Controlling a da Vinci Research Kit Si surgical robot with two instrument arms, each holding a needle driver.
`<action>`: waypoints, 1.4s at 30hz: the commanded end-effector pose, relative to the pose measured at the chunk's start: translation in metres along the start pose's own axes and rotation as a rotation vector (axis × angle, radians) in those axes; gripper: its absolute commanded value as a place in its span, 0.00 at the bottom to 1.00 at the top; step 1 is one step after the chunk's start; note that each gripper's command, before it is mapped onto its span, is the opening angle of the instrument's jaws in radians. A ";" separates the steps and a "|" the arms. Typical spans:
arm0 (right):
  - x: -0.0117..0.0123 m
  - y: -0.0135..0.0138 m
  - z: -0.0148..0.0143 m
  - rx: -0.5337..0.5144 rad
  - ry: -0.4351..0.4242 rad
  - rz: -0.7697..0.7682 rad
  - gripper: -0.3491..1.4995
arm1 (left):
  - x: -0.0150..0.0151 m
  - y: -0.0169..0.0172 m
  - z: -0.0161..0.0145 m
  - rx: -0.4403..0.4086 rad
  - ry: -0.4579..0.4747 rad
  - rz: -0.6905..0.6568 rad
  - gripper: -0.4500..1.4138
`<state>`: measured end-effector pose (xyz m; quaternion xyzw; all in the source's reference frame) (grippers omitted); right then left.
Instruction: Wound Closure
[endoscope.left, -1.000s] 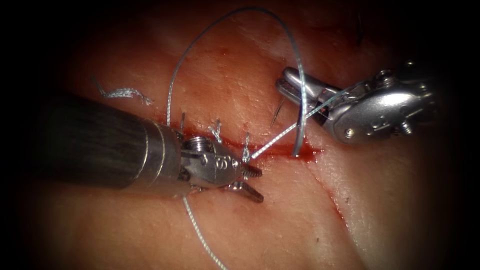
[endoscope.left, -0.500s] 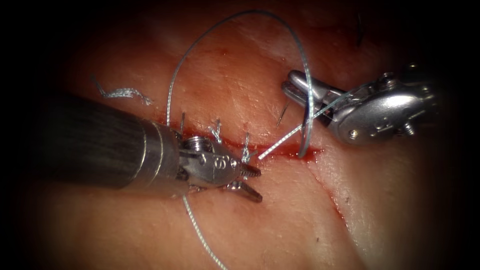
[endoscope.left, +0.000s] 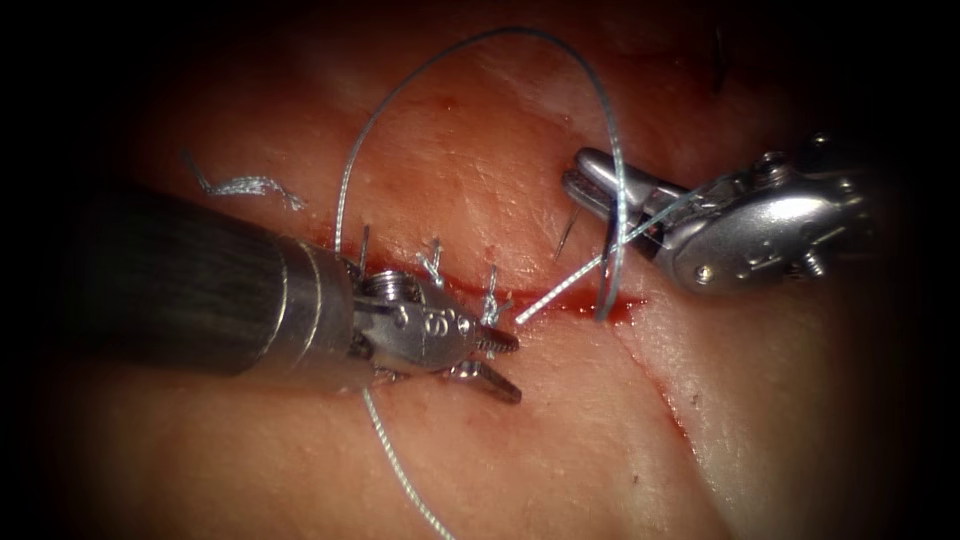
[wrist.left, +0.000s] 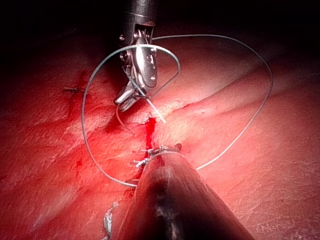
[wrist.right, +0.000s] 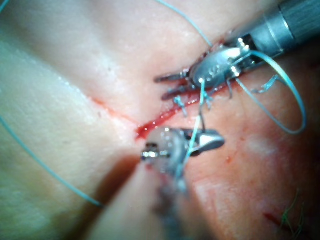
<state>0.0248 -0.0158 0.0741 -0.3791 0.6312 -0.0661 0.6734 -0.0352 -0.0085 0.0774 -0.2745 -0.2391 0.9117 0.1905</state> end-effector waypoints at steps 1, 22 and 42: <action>-0.0003 -0.0006 0.0007 -0.001 0.005 0.000 0.00 | 0.0001 -0.0001 0.0008 -0.001 0.001 0.002 0.29; -0.0004 -0.0045 0.0008 0.018 0.002 0.014 0.00 | 0.0000 -0.0004 0.0003 -0.006 0.000 -0.001 0.29; 0.0004 -0.0072 0.0001 0.027 0.001 0.147 0.00 | 0.0001 -0.0006 0.0002 -0.009 0.000 0.000 0.29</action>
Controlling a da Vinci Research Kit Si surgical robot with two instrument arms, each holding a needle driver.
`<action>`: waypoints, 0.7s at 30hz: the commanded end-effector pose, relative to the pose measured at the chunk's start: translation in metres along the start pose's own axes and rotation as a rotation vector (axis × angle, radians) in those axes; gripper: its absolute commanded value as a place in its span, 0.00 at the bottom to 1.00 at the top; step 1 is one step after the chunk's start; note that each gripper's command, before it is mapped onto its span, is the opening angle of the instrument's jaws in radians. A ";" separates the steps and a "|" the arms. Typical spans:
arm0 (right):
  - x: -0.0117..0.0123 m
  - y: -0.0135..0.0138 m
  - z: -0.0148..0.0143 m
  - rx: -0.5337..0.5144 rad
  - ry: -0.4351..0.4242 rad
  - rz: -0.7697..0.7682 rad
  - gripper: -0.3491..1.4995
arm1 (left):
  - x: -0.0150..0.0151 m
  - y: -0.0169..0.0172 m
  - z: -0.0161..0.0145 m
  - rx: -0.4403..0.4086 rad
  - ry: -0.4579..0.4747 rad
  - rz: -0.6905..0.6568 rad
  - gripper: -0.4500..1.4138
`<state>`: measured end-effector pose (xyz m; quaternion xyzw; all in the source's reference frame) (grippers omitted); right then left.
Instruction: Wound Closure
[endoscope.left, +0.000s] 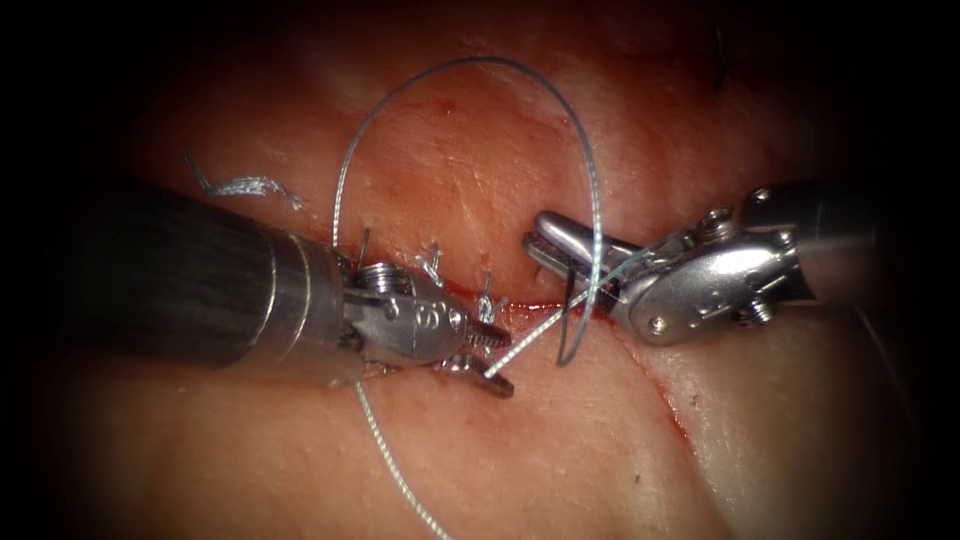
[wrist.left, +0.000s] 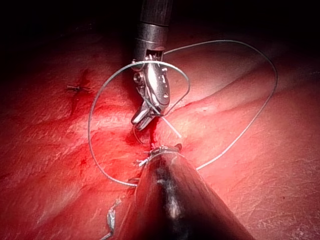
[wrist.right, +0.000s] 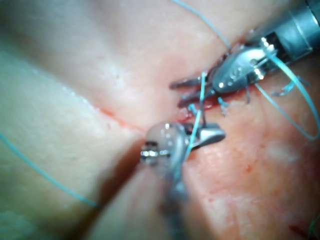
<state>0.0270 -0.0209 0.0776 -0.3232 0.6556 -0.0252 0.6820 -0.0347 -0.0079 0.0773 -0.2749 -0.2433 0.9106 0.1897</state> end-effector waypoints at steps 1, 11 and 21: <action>-0.0002 -0.0005 0.0006 -0.003 -0.001 0.003 0.00 | 0.0001 -0.0001 0.0008 0.000 0.001 0.001 0.29; -0.0009 0.0021 0.0007 -0.031 -0.037 0.074 0.00 | 0.0007 0.0000 0.0012 0.004 0.001 -0.004 0.29; -0.0025 0.0036 0.0014 -0.040 -0.045 0.171 0.00 | 0.0008 0.0000 0.0023 0.004 -0.001 -0.016 0.28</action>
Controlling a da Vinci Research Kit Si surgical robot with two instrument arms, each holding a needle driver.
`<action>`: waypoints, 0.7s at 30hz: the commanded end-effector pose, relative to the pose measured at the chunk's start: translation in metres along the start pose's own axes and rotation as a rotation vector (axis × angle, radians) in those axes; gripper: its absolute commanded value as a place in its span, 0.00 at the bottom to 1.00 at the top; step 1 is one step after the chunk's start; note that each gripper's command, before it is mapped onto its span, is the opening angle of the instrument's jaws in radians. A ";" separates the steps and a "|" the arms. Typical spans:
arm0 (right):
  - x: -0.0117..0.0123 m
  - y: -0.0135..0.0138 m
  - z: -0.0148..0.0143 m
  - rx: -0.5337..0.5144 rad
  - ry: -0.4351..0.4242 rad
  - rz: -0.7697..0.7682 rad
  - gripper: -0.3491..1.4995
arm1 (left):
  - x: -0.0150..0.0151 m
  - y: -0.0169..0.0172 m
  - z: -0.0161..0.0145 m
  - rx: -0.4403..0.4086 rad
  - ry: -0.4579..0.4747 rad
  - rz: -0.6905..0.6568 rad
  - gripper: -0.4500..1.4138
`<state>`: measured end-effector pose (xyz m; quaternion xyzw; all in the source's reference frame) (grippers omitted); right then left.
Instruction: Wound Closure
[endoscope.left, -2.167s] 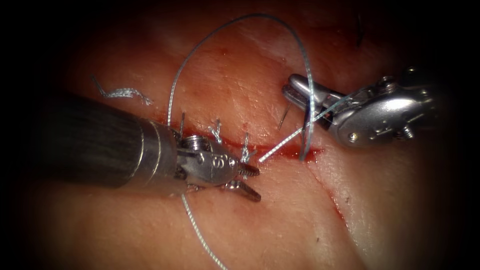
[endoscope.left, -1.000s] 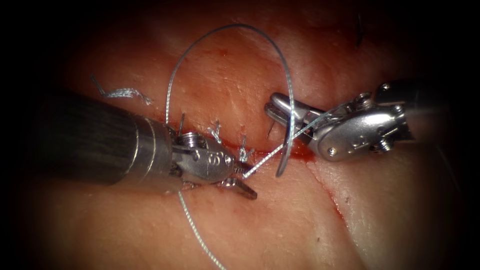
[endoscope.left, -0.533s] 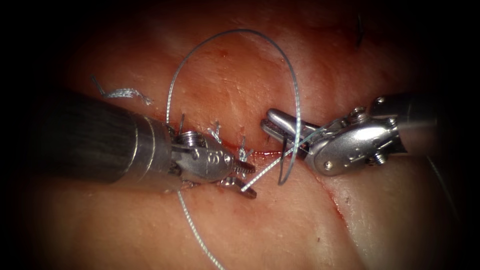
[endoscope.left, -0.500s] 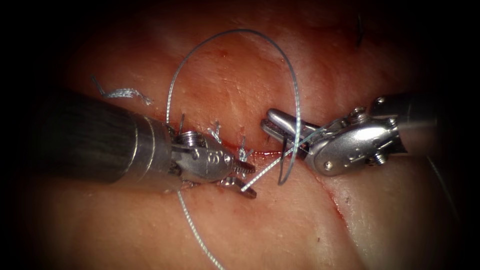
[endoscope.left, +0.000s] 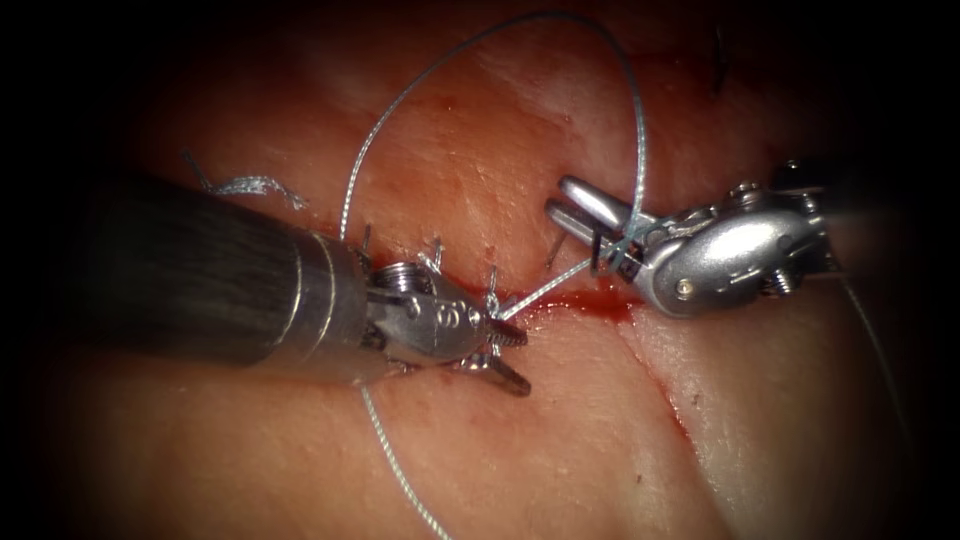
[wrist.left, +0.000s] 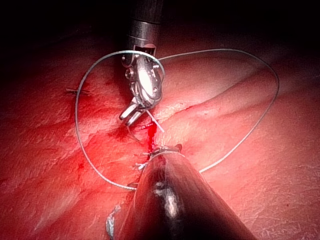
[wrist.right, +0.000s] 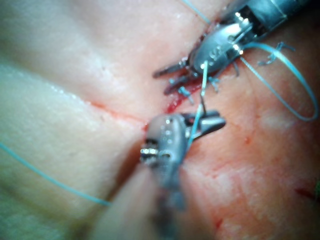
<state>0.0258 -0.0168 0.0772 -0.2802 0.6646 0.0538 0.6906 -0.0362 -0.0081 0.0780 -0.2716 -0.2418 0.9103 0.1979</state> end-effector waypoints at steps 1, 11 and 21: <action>-0.0009 0.0001 0.0009 -0.002 0.001 0.013 0.00 | -0.0001 -0.0001 0.0010 -0.003 0.000 0.001 0.28; -0.0022 0.0004 0.0022 0.024 0.010 0.198 0.00 | -0.0008 -0.0002 0.0018 -0.015 -0.007 -0.001 0.28; -0.0027 0.0004 0.0031 0.077 -0.025 0.375 0.00 | -0.0009 -0.0003 0.0017 -0.017 -0.008 0.002 0.28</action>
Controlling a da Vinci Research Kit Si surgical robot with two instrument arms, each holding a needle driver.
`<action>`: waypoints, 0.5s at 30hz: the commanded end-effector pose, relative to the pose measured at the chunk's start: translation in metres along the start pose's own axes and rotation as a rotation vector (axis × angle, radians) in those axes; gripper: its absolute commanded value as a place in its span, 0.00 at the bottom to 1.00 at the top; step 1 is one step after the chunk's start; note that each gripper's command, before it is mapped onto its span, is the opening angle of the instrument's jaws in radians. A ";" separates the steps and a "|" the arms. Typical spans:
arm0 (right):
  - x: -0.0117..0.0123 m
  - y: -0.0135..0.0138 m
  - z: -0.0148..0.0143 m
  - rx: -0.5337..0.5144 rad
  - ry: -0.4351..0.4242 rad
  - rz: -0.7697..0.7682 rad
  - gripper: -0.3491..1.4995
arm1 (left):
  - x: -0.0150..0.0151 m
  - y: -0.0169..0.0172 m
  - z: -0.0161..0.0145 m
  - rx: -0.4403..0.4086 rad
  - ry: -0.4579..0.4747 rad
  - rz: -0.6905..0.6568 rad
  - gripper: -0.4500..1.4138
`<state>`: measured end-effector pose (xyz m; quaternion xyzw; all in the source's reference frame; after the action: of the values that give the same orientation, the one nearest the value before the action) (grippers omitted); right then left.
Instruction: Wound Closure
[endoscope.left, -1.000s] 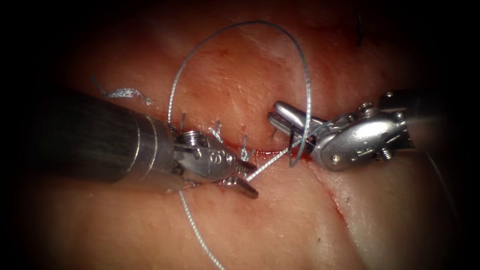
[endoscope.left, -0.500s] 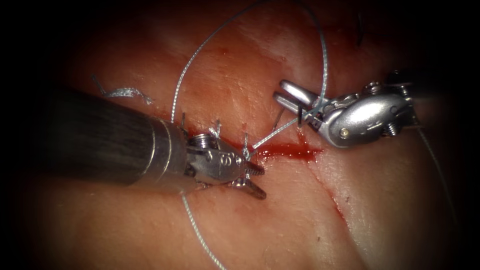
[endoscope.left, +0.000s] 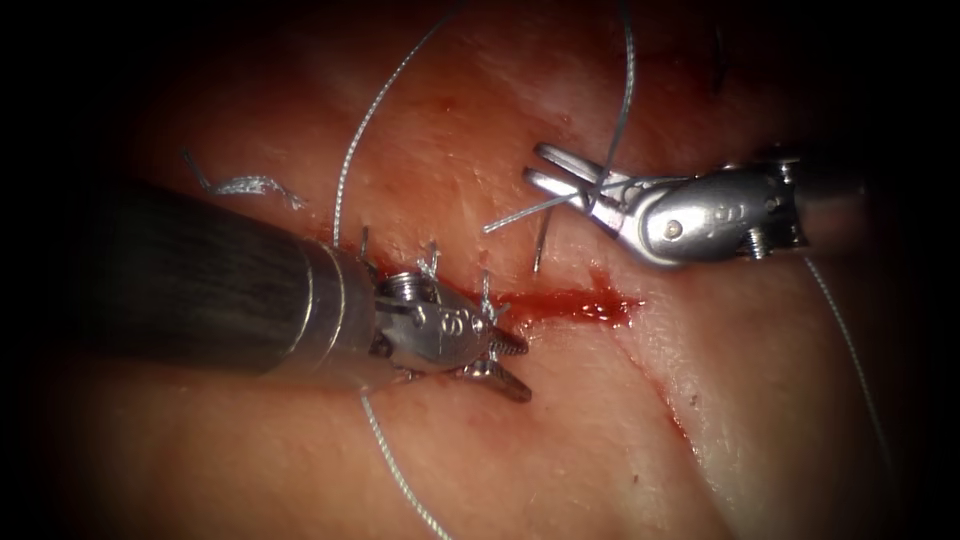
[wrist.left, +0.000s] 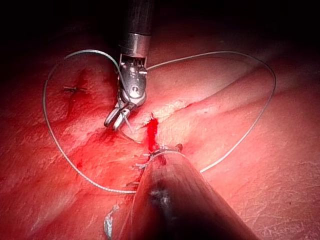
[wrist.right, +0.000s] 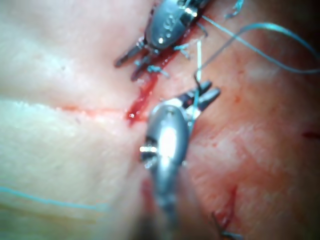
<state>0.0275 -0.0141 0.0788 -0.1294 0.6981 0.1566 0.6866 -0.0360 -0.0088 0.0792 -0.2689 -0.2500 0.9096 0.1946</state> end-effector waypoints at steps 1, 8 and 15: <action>-0.0007 -0.0003 0.0005 0.008 -0.015 0.041 0.00 | 0.0001 -0.0001 0.0007 -0.002 0.002 0.002 0.28; -0.0015 0.0012 0.0005 -0.017 -0.040 0.053 0.00 | 0.0000 -0.0001 0.0006 -0.003 0.002 0.003 0.28; -0.0017 0.0018 0.0006 -0.037 -0.041 -0.018 0.00 | -0.0002 -0.0001 0.0005 -0.004 0.001 0.006 0.28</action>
<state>0.0267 -0.0123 0.0802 -0.1449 0.6784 0.1664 0.7008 -0.0355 -0.0089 0.0791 -0.2698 -0.2511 0.9095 0.1921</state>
